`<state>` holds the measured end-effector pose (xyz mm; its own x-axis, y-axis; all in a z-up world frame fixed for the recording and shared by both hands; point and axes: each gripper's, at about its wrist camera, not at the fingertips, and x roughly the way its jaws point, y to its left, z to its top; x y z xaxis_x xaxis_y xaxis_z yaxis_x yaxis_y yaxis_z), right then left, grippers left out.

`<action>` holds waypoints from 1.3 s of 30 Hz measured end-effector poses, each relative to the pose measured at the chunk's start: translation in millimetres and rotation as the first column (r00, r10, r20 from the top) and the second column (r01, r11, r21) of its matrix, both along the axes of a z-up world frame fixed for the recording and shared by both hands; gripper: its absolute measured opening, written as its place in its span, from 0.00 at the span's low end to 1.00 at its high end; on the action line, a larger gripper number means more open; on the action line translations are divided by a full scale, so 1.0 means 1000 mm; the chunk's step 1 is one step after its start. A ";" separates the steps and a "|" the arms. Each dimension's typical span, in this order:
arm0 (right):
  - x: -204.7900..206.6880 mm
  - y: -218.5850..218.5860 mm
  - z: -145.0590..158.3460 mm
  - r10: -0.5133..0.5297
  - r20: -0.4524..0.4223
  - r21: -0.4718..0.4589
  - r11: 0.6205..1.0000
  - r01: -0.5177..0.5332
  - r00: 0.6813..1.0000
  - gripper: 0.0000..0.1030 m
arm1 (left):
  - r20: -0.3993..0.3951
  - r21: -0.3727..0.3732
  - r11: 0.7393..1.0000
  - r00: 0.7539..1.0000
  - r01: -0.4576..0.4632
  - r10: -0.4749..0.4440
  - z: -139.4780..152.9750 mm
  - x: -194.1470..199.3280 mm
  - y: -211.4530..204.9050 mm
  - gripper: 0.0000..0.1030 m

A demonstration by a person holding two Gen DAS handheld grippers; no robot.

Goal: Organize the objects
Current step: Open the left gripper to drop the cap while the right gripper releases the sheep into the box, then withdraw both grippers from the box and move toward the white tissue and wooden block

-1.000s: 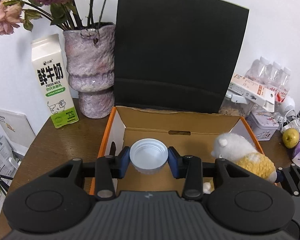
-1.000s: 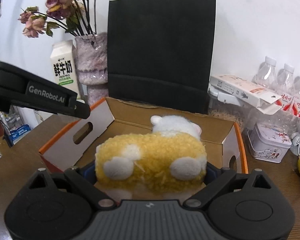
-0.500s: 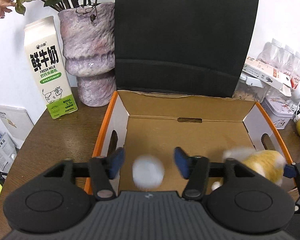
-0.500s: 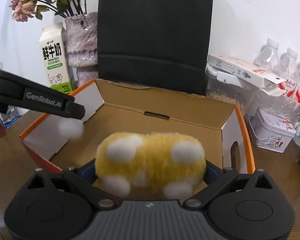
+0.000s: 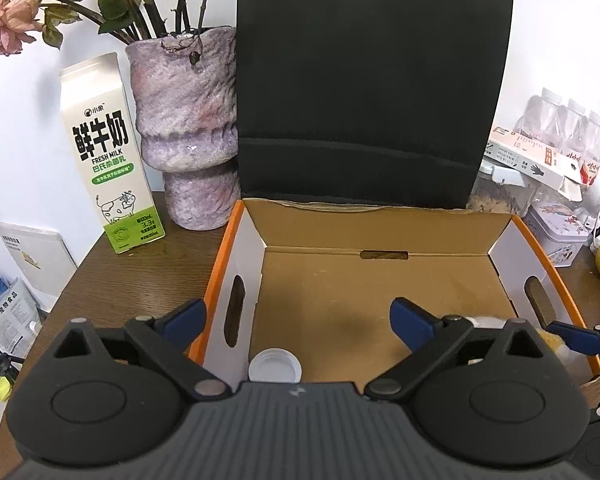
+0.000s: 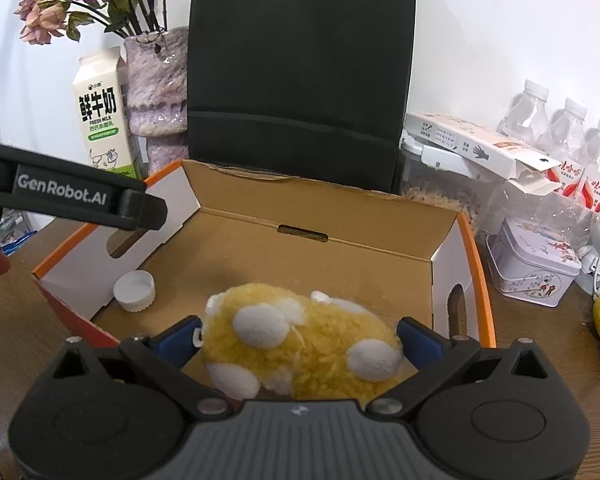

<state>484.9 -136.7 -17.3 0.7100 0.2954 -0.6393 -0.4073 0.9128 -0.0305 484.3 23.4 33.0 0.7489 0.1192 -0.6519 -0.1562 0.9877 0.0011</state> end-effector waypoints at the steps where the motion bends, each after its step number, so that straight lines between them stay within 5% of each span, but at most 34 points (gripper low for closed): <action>1: -0.001 0.000 0.001 0.000 0.002 0.000 1.000 0.000 1.000 1.00 | 0.002 0.000 1.000 1.000 0.001 -0.001 0.001 -0.001 0.000 0.98; 17: -0.041 -0.008 0.035 0.003 0.057 0.015 1.000 -0.004 0.998 1.00 | 0.047 -0.001 1.000 0.999 -0.002 0.002 0.034 -0.044 -0.007 0.98; 39: -0.145 -0.021 0.073 0.006 0.120 0.025 1.000 -0.009 0.993 1.00 | 0.104 0.017 1.000 0.995 0.007 -0.009 0.066 -0.154 -0.019 0.99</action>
